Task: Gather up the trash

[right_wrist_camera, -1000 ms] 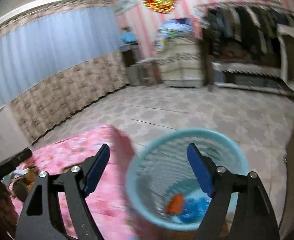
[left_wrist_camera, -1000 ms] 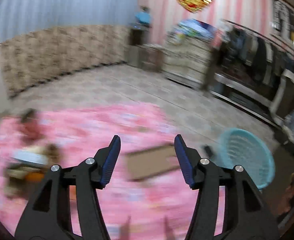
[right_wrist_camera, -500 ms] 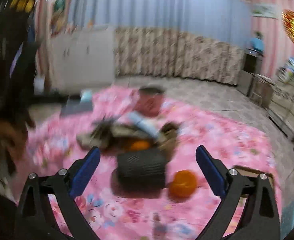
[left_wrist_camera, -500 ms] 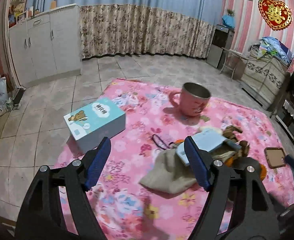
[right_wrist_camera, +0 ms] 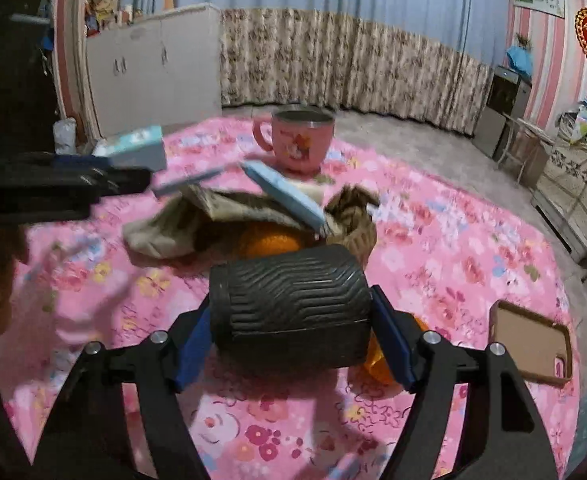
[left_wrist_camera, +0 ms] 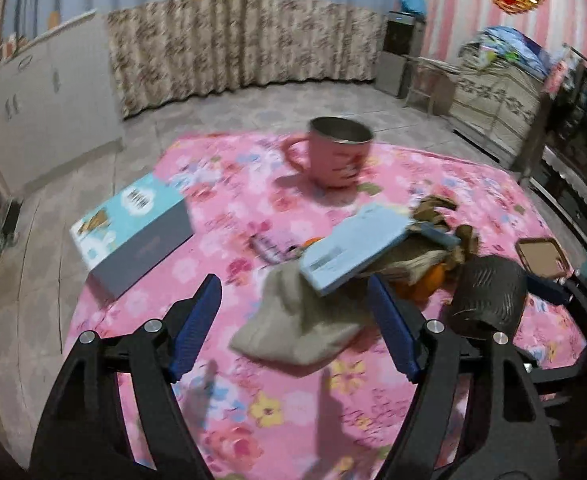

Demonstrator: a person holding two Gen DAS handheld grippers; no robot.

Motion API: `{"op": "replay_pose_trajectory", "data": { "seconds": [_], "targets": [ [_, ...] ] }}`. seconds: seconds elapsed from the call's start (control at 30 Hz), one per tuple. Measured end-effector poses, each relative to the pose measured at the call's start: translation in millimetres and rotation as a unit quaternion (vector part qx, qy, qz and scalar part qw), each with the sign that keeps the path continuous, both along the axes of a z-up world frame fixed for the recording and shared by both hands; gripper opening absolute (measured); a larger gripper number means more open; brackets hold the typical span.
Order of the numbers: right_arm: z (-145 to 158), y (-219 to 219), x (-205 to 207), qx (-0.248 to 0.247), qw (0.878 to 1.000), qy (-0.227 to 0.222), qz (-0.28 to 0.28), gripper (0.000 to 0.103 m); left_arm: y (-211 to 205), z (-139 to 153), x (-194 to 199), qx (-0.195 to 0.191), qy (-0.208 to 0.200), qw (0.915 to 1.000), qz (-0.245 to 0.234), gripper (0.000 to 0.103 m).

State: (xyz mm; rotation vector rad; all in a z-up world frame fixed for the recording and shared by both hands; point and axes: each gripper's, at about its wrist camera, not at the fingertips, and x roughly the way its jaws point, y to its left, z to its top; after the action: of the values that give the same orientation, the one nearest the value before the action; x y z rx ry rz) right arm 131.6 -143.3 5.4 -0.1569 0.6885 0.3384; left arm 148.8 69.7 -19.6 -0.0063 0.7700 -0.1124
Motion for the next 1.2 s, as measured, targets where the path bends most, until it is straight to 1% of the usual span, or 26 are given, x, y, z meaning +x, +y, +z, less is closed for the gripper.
{"op": "replay_pose_trajectory", "data": {
  "seconds": [0.1, 0.17, 0.27, 0.3, 0.4, 0.5, 0.57, 0.6, 0.67, 0.7, 0.8, 0.9, 1.03, 1.1, 1.2],
  "targets": [
    [25.5, -18.1, -8.9, 0.035, 0.999, -0.035, -0.018, 0.072, -18.9, -5.0, 2.4, 0.027, 0.006, 0.9994, -0.02, 0.074],
    [35.9, -30.7, -11.4, 0.052, 0.997, -0.045, -0.026, 0.072, -26.9, -11.4, 4.2, 0.05, 0.014, 0.9983, -0.025, 0.074],
    [42.8, -49.0, -10.8, 0.075, 0.996, -0.044, -0.037, 0.072, -29.1, -18.0, 7.5, 0.074, 0.019, 0.9969, -0.019, 0.073],
    [42.7, -55.0, -9.9, 0.083, 0.995, -0.04, -0.041, 0.072, -28.8, -18.8, 8.8, 0.076, 0.018, 0.9968, -0.019, 0.073],
    [41.3, -65.4, -6.4, 0.097, 0.994, -0.026, -0.049, 0.072, -29.6, -23.8, 12.6, 0.084, 0.019, 0.9961, -0.023, 0.065],
    [41.2, -70.2, -6.2, 0.1, 0.993, -0.023, -0.051, 0.072, -36.8, -28.1, 14.1, 0.106, 0.017, 0.9935, -0.036, 0.051],
    [41.5, -70.9, -7.5, 0.105, 0.993, -0.024, -0.049, 0.072, -37.1, -27.7, 14.8, 0.098, 0.016, 0.9941, -0.044, 0.032],
    [42.2, -71.9, -9.6, 0.106, 0.993, -0.025, -0.049, 0.072, -37.4, -26.3, 14.6, 0.092, 0.014, 0.9945, -0.047, 0.028],
    [42.9, -71.8, -10.1, 0.109, 0.993, -0.026, -0.047, 0.072, -37.1, -24.5, 14.5, 0.088, 0.008, 0.9948, -0.05, 0.017],
    [42.9, -71.5, -9.2, 0.109, 0.993, -0.025, -0.047, 0.072, -37.3, -23.4, 14.4, 0.085, 0.006, 0.9949, -0.054, 0.015],
    [39.3, -70.8, -7.9, 0.105, 0.993, -0.018, -0.048, 0.072, -37.3, -22.8, 15.3, 0.079, 0.006, 0.995, -0.061, 0.004],
    [35.7, -70.8, -9.4, 0.104, 0.993, -0.01, -0.047, 0.072, -39.7, -20.3, 13.6, 0.068, 0.002, 0.9949, -0.074, 0.003],
    [32.2, -77.0, -13.5, 0.108, 0.993, -0.006, -0.056, 0.076, -45.7, -18.8, 10.6, 0.071, -0.004, 0.9936, -0.088, 0.003],
    [31.5, -78.9, -14.4, 0.109, 0.992, -0.006, -0.059, 0.076, -48.8, -18.2, 9.4, 0.081, -0.009, 0.9929, -0.087, 0.003],
    [32.4, -82.8, -14.1, 0.113, 0.992, -0.006, -0.063, 0.076, -54.2, -17.4, 8.4, 0.098, -0.016, 0.9911, -0.088, 0.007]
  ]
}}
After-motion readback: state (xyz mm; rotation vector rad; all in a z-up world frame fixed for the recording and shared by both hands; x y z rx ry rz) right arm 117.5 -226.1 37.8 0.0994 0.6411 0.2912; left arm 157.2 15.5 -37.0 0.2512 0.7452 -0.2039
